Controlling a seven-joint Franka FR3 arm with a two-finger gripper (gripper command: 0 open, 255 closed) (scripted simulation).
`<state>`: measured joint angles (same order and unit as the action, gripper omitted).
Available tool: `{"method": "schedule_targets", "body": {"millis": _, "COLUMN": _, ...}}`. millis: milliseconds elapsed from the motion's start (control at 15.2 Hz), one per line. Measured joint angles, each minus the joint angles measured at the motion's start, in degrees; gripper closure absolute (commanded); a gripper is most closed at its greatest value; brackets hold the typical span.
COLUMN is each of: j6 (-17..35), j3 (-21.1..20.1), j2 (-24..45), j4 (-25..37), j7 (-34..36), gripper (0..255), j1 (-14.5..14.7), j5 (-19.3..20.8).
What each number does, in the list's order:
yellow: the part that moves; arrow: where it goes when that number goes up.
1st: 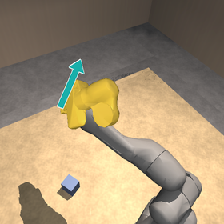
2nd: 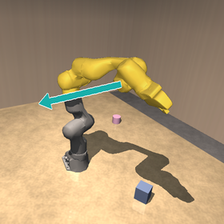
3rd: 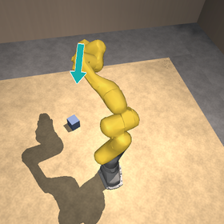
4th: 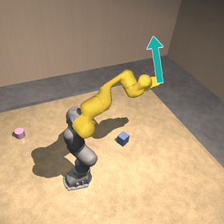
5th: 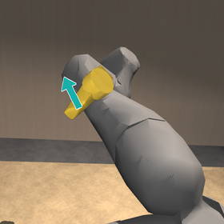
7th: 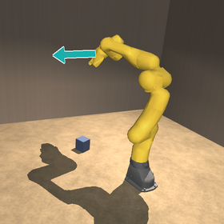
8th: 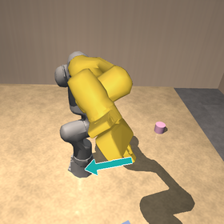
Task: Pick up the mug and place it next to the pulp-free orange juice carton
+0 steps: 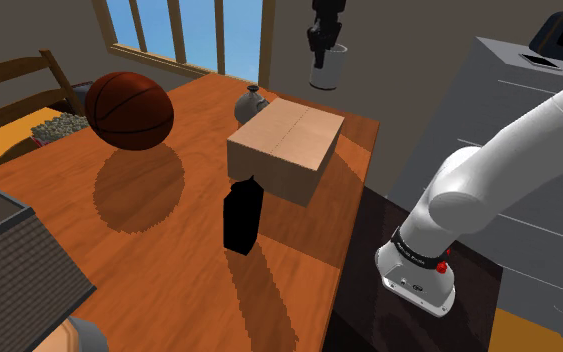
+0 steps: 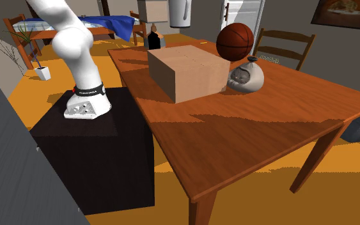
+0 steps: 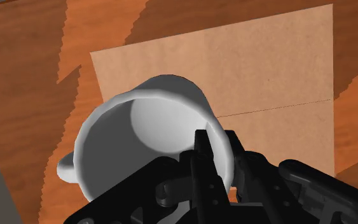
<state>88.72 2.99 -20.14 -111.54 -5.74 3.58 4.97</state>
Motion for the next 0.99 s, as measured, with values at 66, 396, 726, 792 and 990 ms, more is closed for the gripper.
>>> {"method": "schedule_targets", "body": {"millis": 66, "j6": 0.1, "j3": -1.0, "j2": 0.1, "j4": -0.1, "j7": 1.5, "gripper": 255, "j1": 0.5, "j5": -0.4}}
{"method": "schedule_targets", "body": {"millis": 396, "j6": -0.1, "j3": -5.8, "j2": 0.9, "j4": 0.4, "j7": 8.5, "gripper": 255, "j1": 3.1, "j5": -2.4}}
{"method": "schedule_targets", "body": {"millis": 726, "j6": -0.7, "j3": -10.4, "j2": 2.4, "j4": 2.3, "j7": 15.3, "gripper": 255, "j1": 5.6, "j5": -4.1}}
{"method": "schedule_targets", "body": {"millis": 792, "j6": -0.8, "j3": -11.3, "j2": 3.1, "j4": 3.0, "j7": 16.8, "gripper": 255, "j1": 6.1, "j5": -4.4}}
{"method": "schedule_targets", "body": {"millis": 990, "j6": -0.8, "j3": -14.0, "j2": 5.3, "j4": 5.0, "j7": 20.8, "gripper": 255, "j1": 7.5, "j5": -5.1}}
